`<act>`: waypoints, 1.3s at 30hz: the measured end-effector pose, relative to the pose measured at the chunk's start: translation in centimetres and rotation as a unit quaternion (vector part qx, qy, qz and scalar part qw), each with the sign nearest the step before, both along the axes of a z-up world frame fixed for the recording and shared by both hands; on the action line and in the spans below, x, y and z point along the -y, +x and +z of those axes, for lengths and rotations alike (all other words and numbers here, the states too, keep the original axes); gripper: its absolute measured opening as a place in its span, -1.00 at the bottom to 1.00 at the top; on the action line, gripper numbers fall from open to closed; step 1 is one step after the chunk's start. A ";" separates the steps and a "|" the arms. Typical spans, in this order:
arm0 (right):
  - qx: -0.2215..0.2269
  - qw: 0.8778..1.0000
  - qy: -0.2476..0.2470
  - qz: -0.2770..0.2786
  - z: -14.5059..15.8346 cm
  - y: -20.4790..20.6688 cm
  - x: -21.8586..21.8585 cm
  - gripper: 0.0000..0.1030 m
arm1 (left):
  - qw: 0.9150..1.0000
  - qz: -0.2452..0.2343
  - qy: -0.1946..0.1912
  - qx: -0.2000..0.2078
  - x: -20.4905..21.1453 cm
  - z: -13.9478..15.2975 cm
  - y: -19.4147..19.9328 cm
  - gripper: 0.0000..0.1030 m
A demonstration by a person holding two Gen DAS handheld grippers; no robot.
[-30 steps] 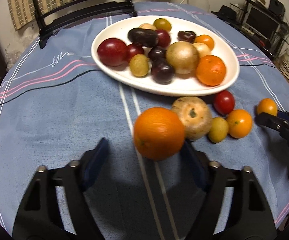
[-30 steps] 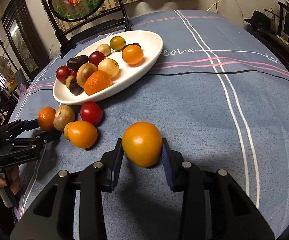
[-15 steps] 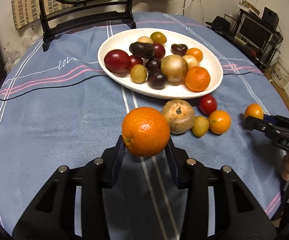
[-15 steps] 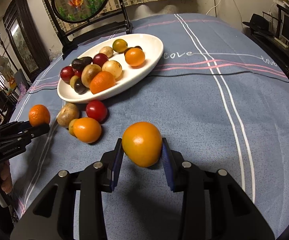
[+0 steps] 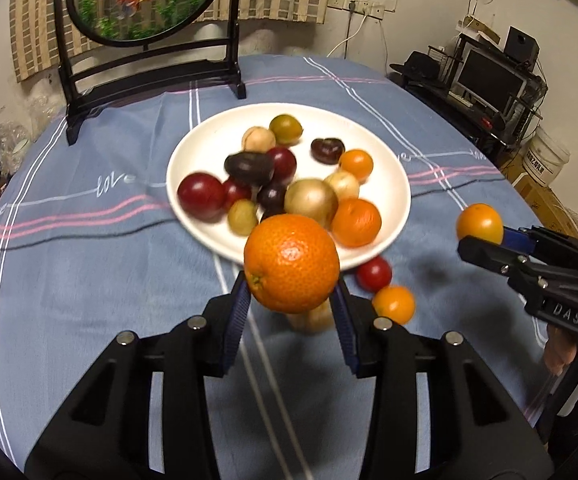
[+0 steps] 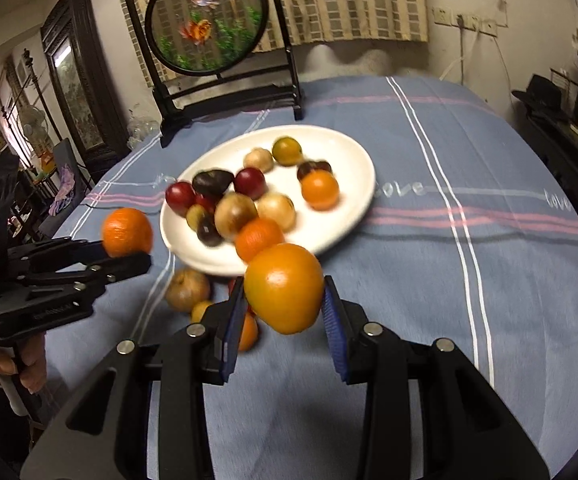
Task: Organize fruits
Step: 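Carry the orange and tangerine onto the white plate and open both tools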
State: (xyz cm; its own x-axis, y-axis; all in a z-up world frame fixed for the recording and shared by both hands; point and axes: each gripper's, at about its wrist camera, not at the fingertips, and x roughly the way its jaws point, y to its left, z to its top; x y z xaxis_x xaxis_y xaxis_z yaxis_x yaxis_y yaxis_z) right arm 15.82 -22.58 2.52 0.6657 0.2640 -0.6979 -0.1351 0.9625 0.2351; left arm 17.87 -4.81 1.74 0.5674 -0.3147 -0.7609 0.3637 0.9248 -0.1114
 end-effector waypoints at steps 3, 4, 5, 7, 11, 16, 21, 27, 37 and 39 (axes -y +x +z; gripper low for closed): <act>0.013 1.000 -0.006 0.006 0.7 1.9 -0.5 -0.27 | 1.000 0.003 -0.006 -0.003 0.6 0.2 1.7 -0.20; 0.013 1.000 -0.005 0.010 0.8 2.7 -0.7 -0.27 | 1.000 0.004 -0.009 -0.005 0.8 0.1 2.4 -0.20; 0.013 1.000 -0.004 0.013 0.9 3.7 -0.8 -0.27 | 1.000 0.005 -0.012 -0.008 1.1 0.1 3.2 -0.20; 0.009 1.000 -0.004 0.013 1.0 5.5 -0.8 -0.27 | 1.000 0.010 -0.019 -0.017 1.4 -0.3 4.6 -0.20; -0.010 1.000 -0.003 0.007 0.3 9.4 -1.0 -0.27 | 0.998 0.014 -0.038 -0.047 1.7 -1.5 7.4 -0.19; -0.038 0.999 -0.011 0.004 -1.5 12.9 -1.9 -0.27 | 0.997 0.028 -0.049 -0.056 1.6 -2.4 9.3 -0.18; -0.045 0.999 0.028 -0.003 -2.3 14.7 -1.9 -0.10 | 0.996 0.042 -0.054 -0.050 1.2 -2.2 9.8 0.01; -0.011 0.999 0.027 -0.018 -0.7 12.8 -1.3 0.24 | 0.997 0.046 -0.053 -0.018 0.5 -0.3 8.4 0.29; -0.002 0.999 -0.019 -0.027 -0.4 6.4 0.4 0.24 | 0.999 0.044 -0.025 0.000 -0.3 0.3 4.2 0.59; -0.004 0.999 -0.033 -0.022 -0.9 5.1 0.2 0.24 | 0.998 0.052 -0.023 0.007 -0.9 0.3 3.1 0.66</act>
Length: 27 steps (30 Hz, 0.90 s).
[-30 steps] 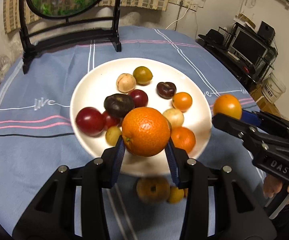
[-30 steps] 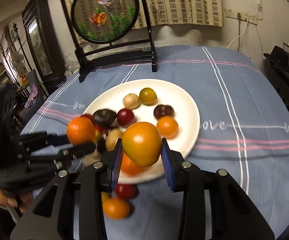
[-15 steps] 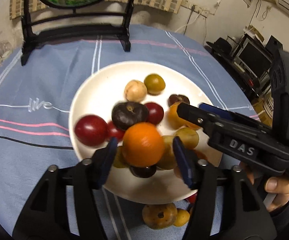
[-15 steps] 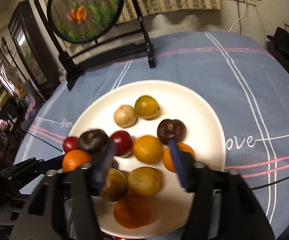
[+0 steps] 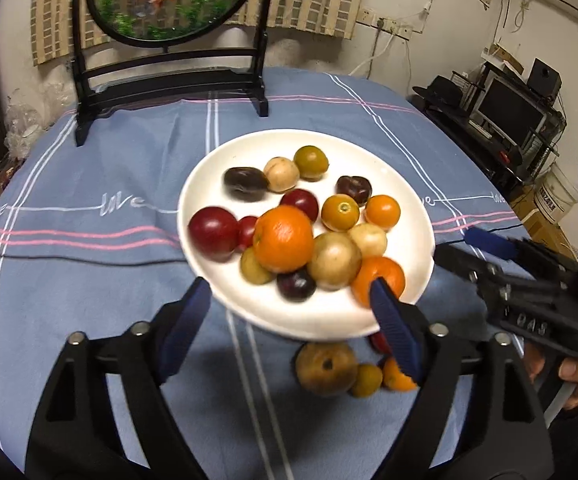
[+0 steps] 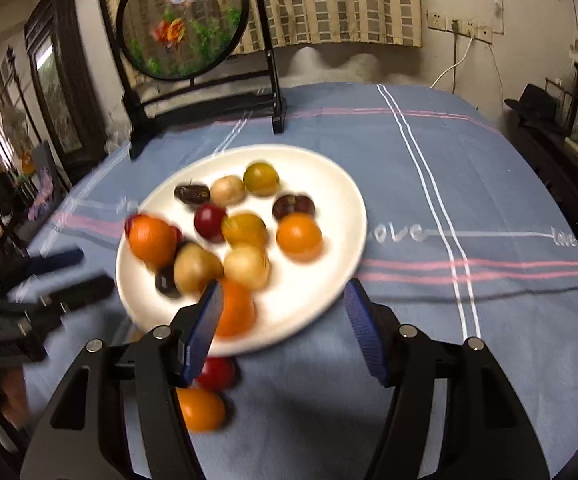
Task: Organize fruits
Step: 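Carry the orange and tangerine onto the white plate and open both tools, then grasp the pale brown fruit with the left tool while the right tool grasps an orange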
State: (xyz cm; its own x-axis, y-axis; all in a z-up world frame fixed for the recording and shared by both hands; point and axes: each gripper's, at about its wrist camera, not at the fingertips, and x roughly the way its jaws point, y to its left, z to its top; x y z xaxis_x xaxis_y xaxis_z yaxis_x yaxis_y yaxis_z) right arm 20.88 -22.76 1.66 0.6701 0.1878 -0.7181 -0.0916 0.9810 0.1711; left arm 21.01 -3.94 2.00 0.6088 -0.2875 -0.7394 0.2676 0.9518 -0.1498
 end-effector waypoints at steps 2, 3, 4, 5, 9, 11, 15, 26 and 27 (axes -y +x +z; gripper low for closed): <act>-0.004 1.000 -0.006 0.006 -0.5 -1.4 -0.2 0.24 | 1.000 0.002 0.002 -0.003 -0.5 -0.3 -1.0 0.67; -0.006 1.000 -0.009 0.008 -0.8 -2.0 -0.3 0.24 | 1.000 0.003 0.003 -0.006 -0.7 -0.6 -1.4 0.67; -0.009 1.000 -0.011 0.009 -1.1 -2.5 -0.3 0.24 | 1.000 0.003 0.003 -0.009 -0.9 -0.8 -1.8 0.68; -0.011 1.000 -0.010 0.010 -1.3 -3.0 -0.3 0.24 | 1.000 0.005 0.005 -0.012 -1.1 -1.1 -2.3 0.68; -0.015 1.000 -0.005 0.013 -1.9 -4.5 -0.4 0.24 | 0.999 0.003 0.004 -0.032 -1.8 -2.2 -3.5 0.70; -0.019 1.000 -0.001 0.017 -2.3 -5.2 -0.6 0.24 | 0.999 0.003 0.006 -0.036 -2.1 -2.4 -3.9 0.70; -0.023 0.999 -0.002 0.030 -2.8 -6.1 -1.5 0.24 | 0.999 0.004 0.010 -0.034 -2.5 -2.6 -4.7 0.74; -0.032 0.998 -0.011 0.061 -3.7 -6.7 -3.5 0.24 | 0.999 0.009 0.019 -0.047 -3.0 -4.1 -4.8 0.77; -0.032 0.997 -0.012 0.063 -3.7 -6.7 -3.7 0.24 | 0.999 0.011 0.024 -0.047 -3.0 -4.2 -4.9 0.77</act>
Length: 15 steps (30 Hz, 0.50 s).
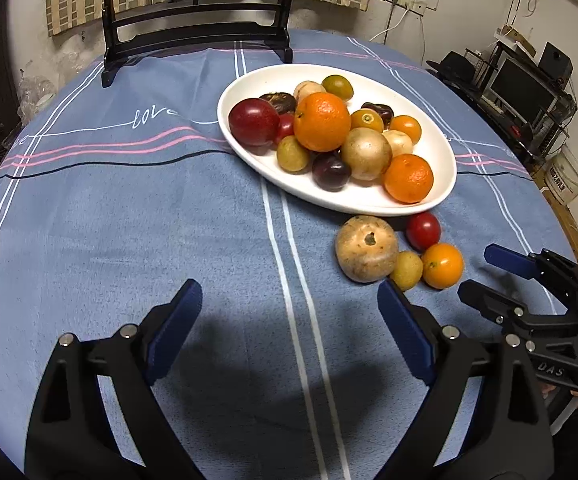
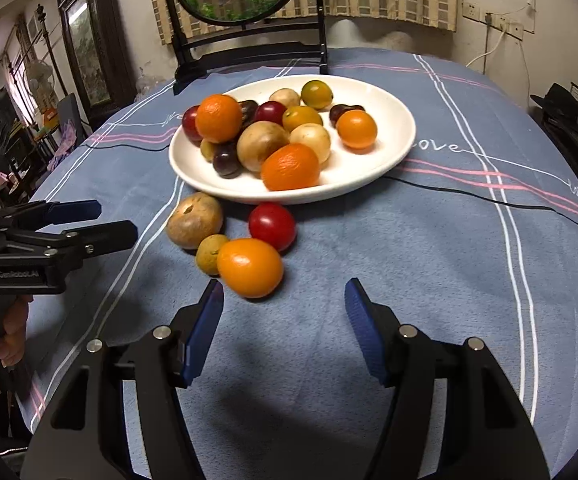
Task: Organize fruits
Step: 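Grasp the pale brown fruit with the left tool while the right tool grasps an orange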
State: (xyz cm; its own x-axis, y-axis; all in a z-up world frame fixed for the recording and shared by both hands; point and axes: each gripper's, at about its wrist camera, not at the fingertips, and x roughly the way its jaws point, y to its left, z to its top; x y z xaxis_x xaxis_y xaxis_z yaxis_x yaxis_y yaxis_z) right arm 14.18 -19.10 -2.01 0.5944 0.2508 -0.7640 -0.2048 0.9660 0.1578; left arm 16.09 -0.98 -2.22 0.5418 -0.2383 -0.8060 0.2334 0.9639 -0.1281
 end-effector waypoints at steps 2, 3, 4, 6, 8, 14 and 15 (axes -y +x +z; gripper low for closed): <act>0.000 1.000 -0.004 0.006 0.0 -0.1 -0.4 0.24 | 1.000 0.002 0.006 0.000 0.1 -0.1 -0.1 0.77; 0.000 1.000 -0.006 0.009 0.0 -0.1 -0.6 0.24 | 1.000 0.002 0.006 0.000 0.1 -0.1 -0.2 0.77; 0.003 1.000 -0.013 0.012 0.0 -0.2 -0.9 0.24 | 1.000 0.002 0.004 0.000 0.1 -0.1 -0.4 0.77; 0.006 0.999 -0.028 0.016 0.0 -0.2 -1.4 0.24 | 1.000 0.002 -0.002 0.000 0.1 -0.1 -0.6 0.77; 0.005 0.999 -0.037 0.018 -0.1 0.0 -1.8 0.24 | 1.000 0.003 -0.001 0.000 0.1 -0.2 -0.7 0.77; -0.007 0.998 -0.057 0.015 -0.7 0.8 -2.3 0.24 | 1.000 0.013 -0.006 -0.006 -0.3 -0.6 -0.7 0.77; -0.008 0.998 -0.061 0.015 -0.7 0.9 -2.4 0.24 | 1.000 0.015 -0.005 -0.005 -0.4 -0.6 -0.8 0.77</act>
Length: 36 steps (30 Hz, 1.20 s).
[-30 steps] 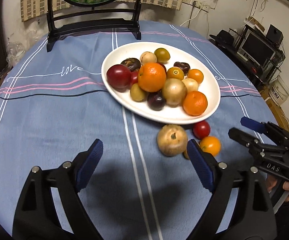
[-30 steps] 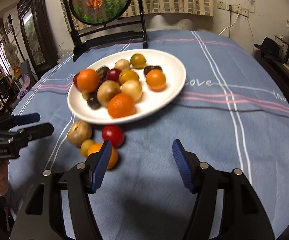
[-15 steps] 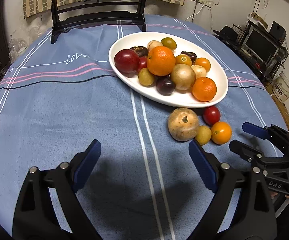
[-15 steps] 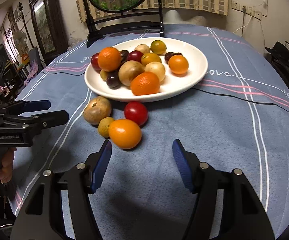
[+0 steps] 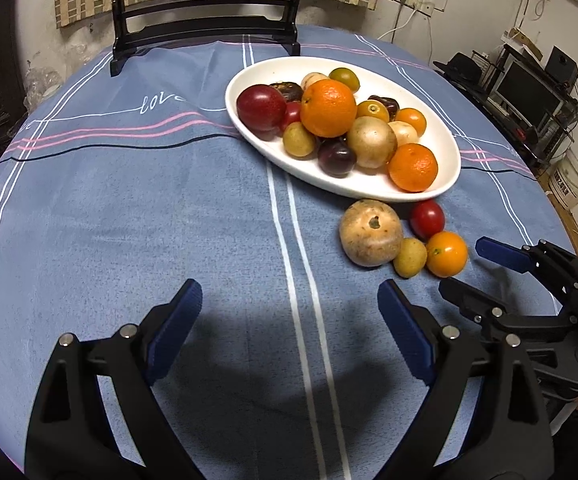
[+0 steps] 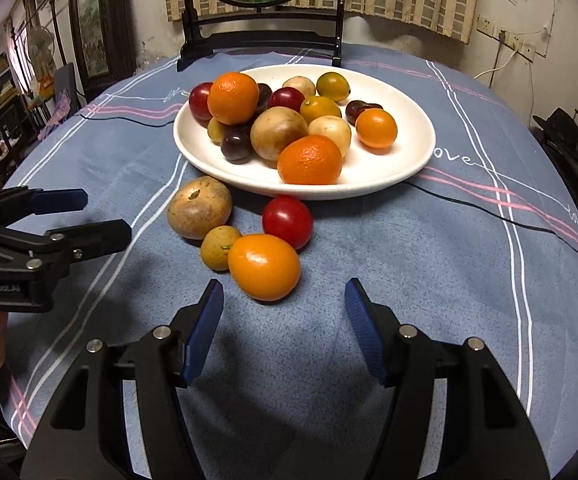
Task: Organize fruits
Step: 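Grasp the pale brown fruit with the left tool while the right tool grasps an orange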
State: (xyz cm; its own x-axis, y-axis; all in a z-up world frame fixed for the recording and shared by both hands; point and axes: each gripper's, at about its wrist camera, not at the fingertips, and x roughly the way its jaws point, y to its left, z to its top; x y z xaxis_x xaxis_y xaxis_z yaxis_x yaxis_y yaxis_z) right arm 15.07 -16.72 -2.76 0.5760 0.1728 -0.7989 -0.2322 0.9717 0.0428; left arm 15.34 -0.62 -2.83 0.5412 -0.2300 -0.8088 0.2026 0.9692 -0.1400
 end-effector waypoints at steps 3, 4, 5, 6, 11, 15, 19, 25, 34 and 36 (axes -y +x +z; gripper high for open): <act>-0.005 1.000 -0.011 -0.002 -0.3 0.5 -0.3 0.23 | 1.000 0.005 0.007 0.003 -0.1 -0.2 0.0 0.77; -0.008 1.000 -0.012 -0.001 -0.4 0.7 -0.5 0.21 | 1.000 0.006 0.009 0.001 -0.1 -0.3 0.0 0.77; -0.010 1.000 -0.013 -0.002 -0.5 0.9 -0.6 0.18 | 1.000 0.008 0.010 -0.001 -0.1 -0.5 0.1 0.77; -0.011 1.000 -0.014 -0.004 -0.5 1.1 -0.7 0.16 | 1.000 0.008 0.008 -0.003 -0.2 -0.6 0.1 0.77; -0.019 1.000 -0.013 0.000 -0.8 1.8 -1.1 0.00 | 1.000 0.008 0.007 -0.012 -0.3 -1.2 0.3 0.78; -0.021 1.000 -0.013 0.001 -0.9 2.0 -1.3 -0.06 | 1.000 0.002 -0.006 -0.022 -0.3 -1.8 0.3 0.79; -0.021 1.000 -0.008 0.001 -0.8 2.0 -1.5 -0.26 | 1.000 -0.002 -0.002 -0.018 0.0 -2.0 0.2 0.85; -0.015 0.999 0.021 -0.019 -0.4 1.2 -0.3 -0.27 | 1.000 -0.003 0.005 -0.013 0.3 -2.1 0.0 0.86; -0.023 0.994 0.088 -0.062 -0.4 -1.2 4.0 -0.27 | 0.998 -0.024 0.049 0.010 2.1 -1.3 0.0 0.86; -0.019 0.993 0.095 -0.061 -0.3 -1.4 4.1 -0.27 | 0.997 -0.035 0.068 0.003 3.0 -1.7 0.5 0.86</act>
State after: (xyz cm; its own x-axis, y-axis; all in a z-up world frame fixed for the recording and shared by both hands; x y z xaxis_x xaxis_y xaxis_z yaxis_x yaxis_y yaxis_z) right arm 13.64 -20.86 -3.02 0.5713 0.2542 -0.7803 -0.1087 0.9659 0.2351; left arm 15.79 -3.64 -4.50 0.5336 -0.1554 -0.8313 0.2701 0.9628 -0.0066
